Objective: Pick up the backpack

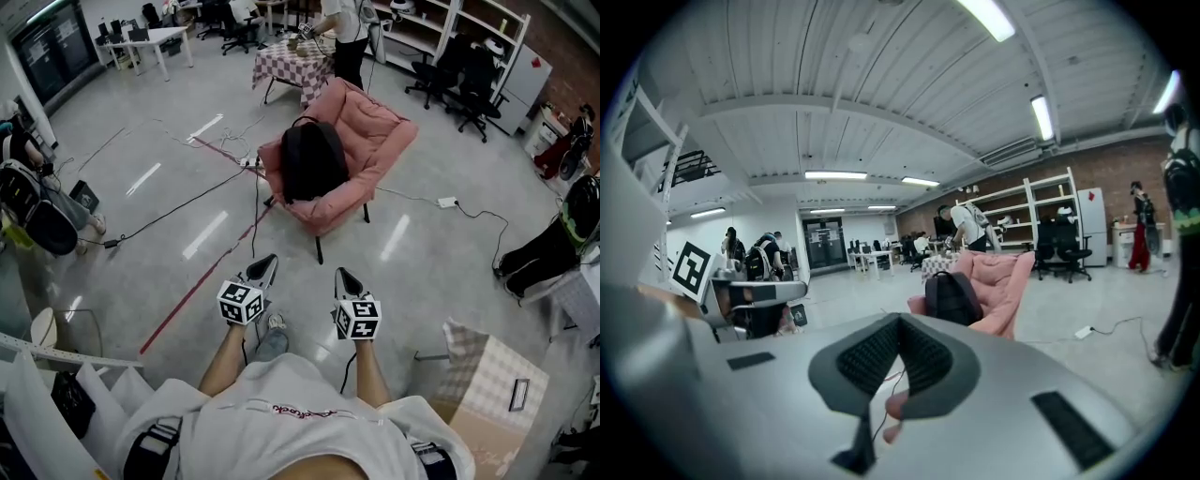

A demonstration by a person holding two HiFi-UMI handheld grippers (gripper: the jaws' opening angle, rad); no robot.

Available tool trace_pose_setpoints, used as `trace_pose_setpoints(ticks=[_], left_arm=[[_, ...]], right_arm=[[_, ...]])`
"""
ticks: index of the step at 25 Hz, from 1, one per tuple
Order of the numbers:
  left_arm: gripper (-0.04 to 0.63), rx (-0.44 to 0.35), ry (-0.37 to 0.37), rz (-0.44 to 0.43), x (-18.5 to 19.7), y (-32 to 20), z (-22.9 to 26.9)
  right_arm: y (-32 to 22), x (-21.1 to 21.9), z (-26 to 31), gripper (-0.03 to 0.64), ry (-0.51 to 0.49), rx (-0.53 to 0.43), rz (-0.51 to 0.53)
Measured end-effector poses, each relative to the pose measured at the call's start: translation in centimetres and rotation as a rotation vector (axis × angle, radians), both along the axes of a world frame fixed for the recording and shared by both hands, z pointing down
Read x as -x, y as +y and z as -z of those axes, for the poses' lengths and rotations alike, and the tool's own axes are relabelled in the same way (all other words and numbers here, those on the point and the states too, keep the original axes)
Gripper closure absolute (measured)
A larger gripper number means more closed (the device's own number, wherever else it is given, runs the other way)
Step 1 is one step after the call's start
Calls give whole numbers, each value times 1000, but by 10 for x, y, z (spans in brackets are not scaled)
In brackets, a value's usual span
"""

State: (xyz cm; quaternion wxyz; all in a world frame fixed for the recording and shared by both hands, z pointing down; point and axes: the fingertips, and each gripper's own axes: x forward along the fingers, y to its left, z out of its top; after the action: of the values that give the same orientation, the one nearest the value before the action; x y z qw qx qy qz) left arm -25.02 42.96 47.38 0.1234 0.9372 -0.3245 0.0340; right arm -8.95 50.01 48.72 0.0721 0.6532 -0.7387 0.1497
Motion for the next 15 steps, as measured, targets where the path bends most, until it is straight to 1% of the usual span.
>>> trace_pose_setpoints(ticks=[4,9,15], left_arm=[[583,-6,10,-18,-12,-38,-5],[583,-22,35,-33,-24,-94,10],[583,-39,55,-42,-19,-161,22]], right_arm=[[-37,-6,0,598,8,-15,-4],[-93,-15,16,598,35,-22,-11],[-160,-9,33,598,57,-45,-17]])
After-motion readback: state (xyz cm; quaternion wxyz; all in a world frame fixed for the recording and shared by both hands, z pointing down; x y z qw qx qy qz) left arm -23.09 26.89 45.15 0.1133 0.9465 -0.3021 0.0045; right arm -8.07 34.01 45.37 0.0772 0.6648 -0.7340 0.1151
